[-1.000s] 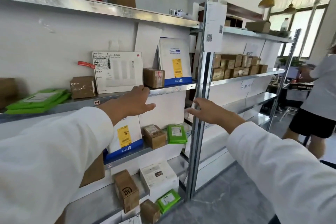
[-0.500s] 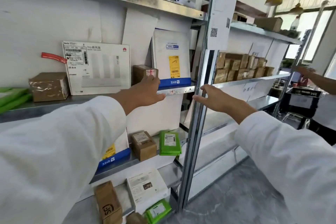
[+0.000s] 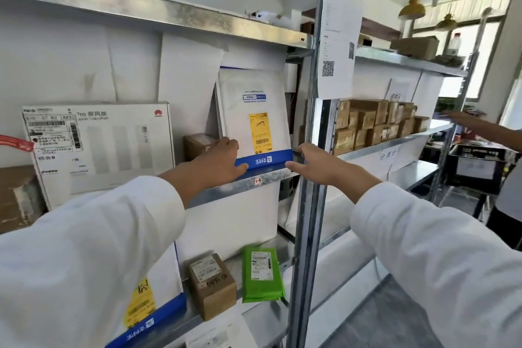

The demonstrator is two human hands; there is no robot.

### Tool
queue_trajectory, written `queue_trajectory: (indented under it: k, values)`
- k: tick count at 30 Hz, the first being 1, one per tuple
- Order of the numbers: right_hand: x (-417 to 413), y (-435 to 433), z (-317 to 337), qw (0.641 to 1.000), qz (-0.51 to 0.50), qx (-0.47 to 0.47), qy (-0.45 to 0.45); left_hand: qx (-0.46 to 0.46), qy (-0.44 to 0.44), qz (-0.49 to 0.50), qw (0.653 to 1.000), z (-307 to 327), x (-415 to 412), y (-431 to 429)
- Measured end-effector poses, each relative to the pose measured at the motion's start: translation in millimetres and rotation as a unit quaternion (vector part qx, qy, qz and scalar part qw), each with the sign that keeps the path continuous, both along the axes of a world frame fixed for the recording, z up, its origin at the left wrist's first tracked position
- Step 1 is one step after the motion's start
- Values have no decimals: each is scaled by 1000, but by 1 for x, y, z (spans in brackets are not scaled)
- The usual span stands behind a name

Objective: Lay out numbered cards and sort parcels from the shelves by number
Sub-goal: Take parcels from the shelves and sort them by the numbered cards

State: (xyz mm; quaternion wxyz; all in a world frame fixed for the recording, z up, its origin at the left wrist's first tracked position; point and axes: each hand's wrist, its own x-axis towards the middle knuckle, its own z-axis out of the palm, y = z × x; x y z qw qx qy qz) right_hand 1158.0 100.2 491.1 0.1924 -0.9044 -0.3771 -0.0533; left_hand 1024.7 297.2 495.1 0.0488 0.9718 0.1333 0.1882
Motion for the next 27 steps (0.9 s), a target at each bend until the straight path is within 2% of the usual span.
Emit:
queue_trajectory:
  k: [13, 16, 22, 25, 27]
  values:
    - [121, 51, 2, 998, 46, 23, 23, -18, -12, 62, 998, 7, 107, 27]
    - [153, 68, 6, 998, 57, 23, 28, -28, -45, 90, 994, 11, 128, 34]
    - [209, 100, 5, 994, 86, 46, 57, -25, -183, 182, 966, 12, 150, 50]
    - [228, 120, -6, 987, 86, 77, 115, -28, -193, 235, 952, 13, 159, 58]
    - [234, 130, -11, 979, 81, 107, 153, -73, -208, 247, 943, 13, 166, 61]
